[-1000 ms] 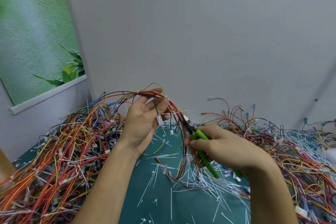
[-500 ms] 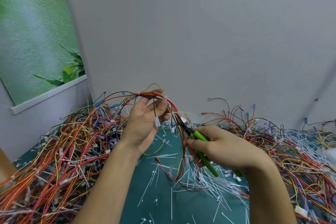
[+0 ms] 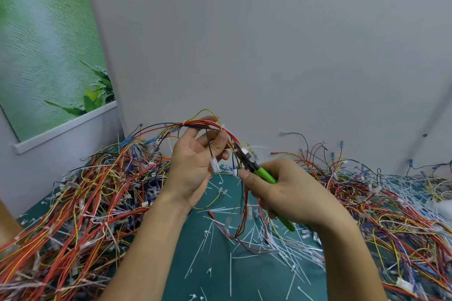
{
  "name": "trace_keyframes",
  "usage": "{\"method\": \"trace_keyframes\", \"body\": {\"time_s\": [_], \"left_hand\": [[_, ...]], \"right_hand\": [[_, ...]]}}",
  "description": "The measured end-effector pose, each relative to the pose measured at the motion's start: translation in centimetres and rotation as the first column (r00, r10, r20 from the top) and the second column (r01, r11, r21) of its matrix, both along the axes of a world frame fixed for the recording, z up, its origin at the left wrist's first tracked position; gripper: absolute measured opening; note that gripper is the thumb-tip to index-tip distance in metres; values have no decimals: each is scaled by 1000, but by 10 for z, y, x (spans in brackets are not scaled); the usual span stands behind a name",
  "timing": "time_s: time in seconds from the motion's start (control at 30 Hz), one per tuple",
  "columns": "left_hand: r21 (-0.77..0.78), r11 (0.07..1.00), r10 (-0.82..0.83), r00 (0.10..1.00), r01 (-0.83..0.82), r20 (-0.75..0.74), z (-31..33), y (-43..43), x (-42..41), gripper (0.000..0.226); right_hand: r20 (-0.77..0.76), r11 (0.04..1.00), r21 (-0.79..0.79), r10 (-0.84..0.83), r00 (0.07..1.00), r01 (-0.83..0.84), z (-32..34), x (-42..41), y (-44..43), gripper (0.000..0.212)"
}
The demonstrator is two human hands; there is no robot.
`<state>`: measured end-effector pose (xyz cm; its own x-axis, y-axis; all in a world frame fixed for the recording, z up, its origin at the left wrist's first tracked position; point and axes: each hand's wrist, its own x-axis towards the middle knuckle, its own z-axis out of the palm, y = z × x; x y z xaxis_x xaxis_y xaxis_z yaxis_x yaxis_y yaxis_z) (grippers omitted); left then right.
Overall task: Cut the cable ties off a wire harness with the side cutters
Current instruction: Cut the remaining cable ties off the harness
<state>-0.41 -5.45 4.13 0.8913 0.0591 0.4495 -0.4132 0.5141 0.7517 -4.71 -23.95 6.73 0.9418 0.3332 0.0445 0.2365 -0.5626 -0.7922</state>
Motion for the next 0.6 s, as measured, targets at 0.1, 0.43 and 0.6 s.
{"method": "trace_keyframes", "body": {"time_s": [0.1, 0.43, 0.6], "left_hand": [[24, 997, 78, 996, -79, 40, 1, 0, -1, 33], [38, 967, 246, 960, -253, 134, 0, -14, -4, 37], [7, 966, 256, 960, -259, 115, -1, -17, -3, 33]], "right_hand": [[28, 1000, -6, -17, 999, 17, -2, 0, 6, 51], [80, 1000, -24, -16, 997, 18, -3, -2, 9, 54], [84, 998, -6, -56, 995, 57, -6, 1, 11, 52]]}}
